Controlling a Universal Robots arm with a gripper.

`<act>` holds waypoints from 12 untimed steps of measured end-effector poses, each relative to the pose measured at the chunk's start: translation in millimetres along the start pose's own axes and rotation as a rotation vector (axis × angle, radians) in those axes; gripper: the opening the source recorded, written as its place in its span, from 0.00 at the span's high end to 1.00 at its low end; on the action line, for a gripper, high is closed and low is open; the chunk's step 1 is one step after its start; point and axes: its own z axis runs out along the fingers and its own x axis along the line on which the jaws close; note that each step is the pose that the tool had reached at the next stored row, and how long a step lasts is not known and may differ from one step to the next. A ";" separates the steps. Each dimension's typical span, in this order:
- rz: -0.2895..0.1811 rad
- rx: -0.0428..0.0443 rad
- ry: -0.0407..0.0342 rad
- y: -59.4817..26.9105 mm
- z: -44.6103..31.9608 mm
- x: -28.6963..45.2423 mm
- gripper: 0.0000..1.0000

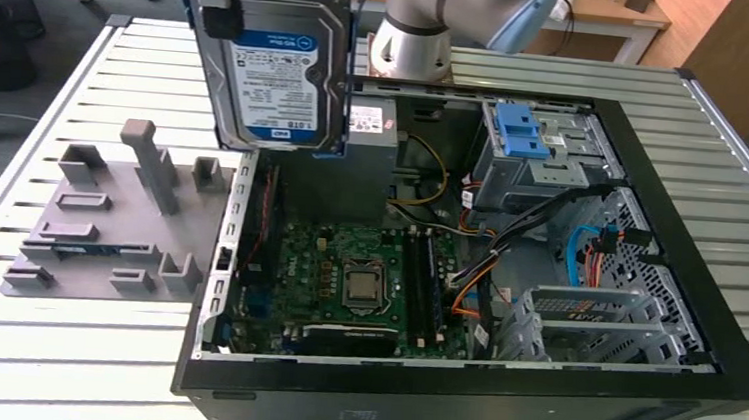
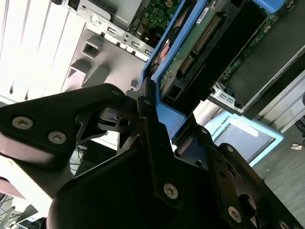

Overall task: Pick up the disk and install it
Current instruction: 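Pick up the disk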

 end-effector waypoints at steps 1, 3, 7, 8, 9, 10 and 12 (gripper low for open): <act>0.000 0.0001 0.0000 -2.7 0.0 0.6 0.64; 0.000 0.0001 -0.0001 -7.6 -0.1 1.8 0.64; 0.000 0.0000 0.0000 -17.7 -0.3 4.3 0.64; 0.000 0.0001 -0.0001 -20.1 -0.3 5.0 0.64; 0.000 0.0000 0.0000 -22.5 -0.4 5.5 0.64; 0.000 0.0000 0.0000 -25.1 -0.4 6.1 0.64; 0.000 0.0000 0.0001 -30.1 -0.5 6.9 0.64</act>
